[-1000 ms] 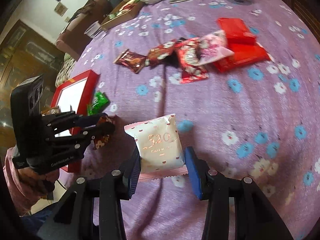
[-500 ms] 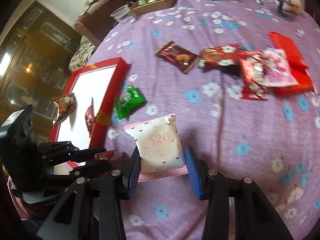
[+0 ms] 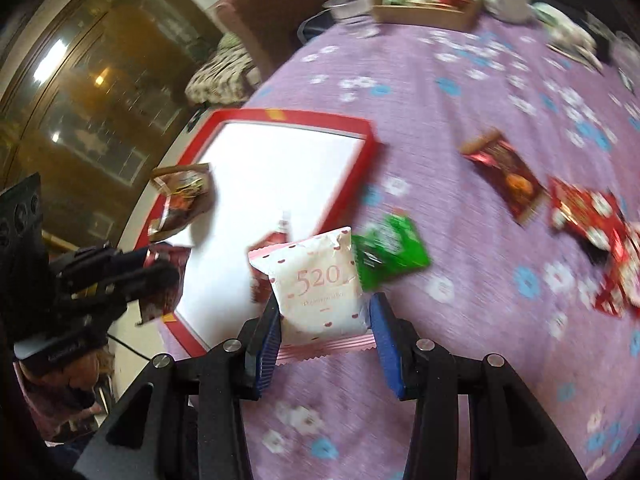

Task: Organize snacks

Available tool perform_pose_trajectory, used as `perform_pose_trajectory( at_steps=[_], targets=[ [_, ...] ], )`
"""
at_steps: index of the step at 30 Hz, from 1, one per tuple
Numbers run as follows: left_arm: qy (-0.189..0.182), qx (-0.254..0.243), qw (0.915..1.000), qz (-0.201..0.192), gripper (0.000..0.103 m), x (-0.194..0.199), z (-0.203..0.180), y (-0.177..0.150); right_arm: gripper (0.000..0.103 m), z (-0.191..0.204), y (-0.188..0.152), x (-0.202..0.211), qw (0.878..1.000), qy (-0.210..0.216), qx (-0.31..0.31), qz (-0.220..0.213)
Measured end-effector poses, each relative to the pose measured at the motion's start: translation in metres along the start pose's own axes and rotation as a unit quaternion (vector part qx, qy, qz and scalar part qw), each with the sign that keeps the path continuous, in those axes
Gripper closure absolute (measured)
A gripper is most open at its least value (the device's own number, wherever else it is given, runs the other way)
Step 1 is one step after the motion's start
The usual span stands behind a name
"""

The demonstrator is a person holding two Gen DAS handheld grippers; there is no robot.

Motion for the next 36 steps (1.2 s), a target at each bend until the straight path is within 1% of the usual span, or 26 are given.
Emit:
perform_pose_trajectory(
  at_steps=[5, 8, 17, 19, 22, 24, 25, 26, 27, 28, 29, 30, 31, 32, 34, 35, 36],
  targets=[
    [0.02, 0.022, 0.9996, -0.004, 0.082, 0.006, 0.021, -0.01, 0.059, 0.032, 0.009, -0.015, 0.999, 0.004, 0.043, 0.01],
    [0.024, 0.033, 0.9991, -0.005, 0.082, 0.008, 0.03, -0.015, 0.059, 0.043, 0.013, -0.026, 0.998, 0.006, 0.054, 0.022],
    [0.04, 0.077, 0.9962, 0.007, 0.082, -0.001, 0.054, -0.025, 0.059, 0.084, 0.021, -0.061, 0.993, 0.001, 0.112, 0.046],
    [0.049, 0.083, 0.9953, 0.011, 0.082, -0.005, 0.06, -0.027, 0.059, 0.092, 0.022, -0.071, 0.991, -0.004, 0.124, 0.054],
    [0.07, 0.082, 0.994, 0.016, 0.081, -0.01, 0.066, -0.026, 0.057, 0.098, 0.026, -0.07, 0.991, 0.0, 0.126, 0.046],
    [0.098, 0.069, 0.9925, 0.025, 0.081, -0.013, 0.067, -0.025, 0.057, 0.1, 0.027, -0.065, 0.991, 0.002, 0.128, 0.037],
    [0.11, 0.064, 0.9916, 0.026, 0.079, -0.013, 0.067, -0.025, 0.057, 0.098, 0.027, -0.06, 0.991, 0.001, 0.129, 0.03],
    [0.131, 0.056, 0.9894, 0.03, 0.078, -0.013, 0.068, -0.023, 0.056, 0.095, 0.027, -0.055, 0.992, -0.002, 0.127, 0.024],
    [0.149, 0.05, 0.987, 0.033, 0.072, -0.013, 0.068, -0.022, 0.054, 0.092, 0.028, -0.053, 0.992, -0.003, 0.122, 0.02],
    [0.171, 0.041, 0.9839, 0.031, 0.064, -0.011, 0.067, -0.019, 0.052, 0.087, 0.027, -0.047, 0.993, -0.003, 0.115, 0.014],
    [0.184, 0.032, 0.9821, 0.026, 0.059, -0.008, 0.065, -0.017, 0.05, 0.082, 0.026, -0.042, 0.994, -0.003, 0.105, 0.007],
    [0.197, 0.014, 0.9802, 0.015, 0.052, -0.005, 0.059, -0.012, 0.048, 0.074, 0.025, -0.036, 0.996, -0.001, 0.092, -0.001],
    [0.204, -0.004, 0.979, 0.005, 0.047, -0.003, 0.052, -0.007, 0.048, 0.067, 0.024, -0.031, 0.997, 0.0, 0.08, -0.005],
    [0.208, -0.018, 0.978, -0.001, 0.045, -0.002, 0.047, -0.003, 0.047, 0.058, 0.022, -0.026, 0.998, 0.001, 0.067, -0.008],
    [0.216, -0.064, 0.9742, -0.019, 0.037, -0.002, 0.024, 0.009, 0.045, 0.037, 0.018, -0.017, 0.999, -0.002, 0.037, -0.014],
    [0.214, -0.077, 0.9735, -0.022, 0.036, -0.003, 0.017, 0.013, 0.045, 0.023, 0.015, -0.012, 1.0, -0.004, 0.018, -0.017],
    [0.207, -0.094, 0.9736, -0.024, 0.032, -0.007, 0.005, 0.018, 0.045, 0.014, 0.014, -0.008, 1.0, -0.005, 0.005, -0.017]
  ],
)
Point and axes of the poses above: each gripper's, at about its wrist camera, not at the fingertips, and x roughly against the way its jaws point, z to its left, y to its top, the point moved 9 cm from there along -x, roughly the way its jaws point, and after that the axes turned 10 degrees about -y, right-handed, at the moved point
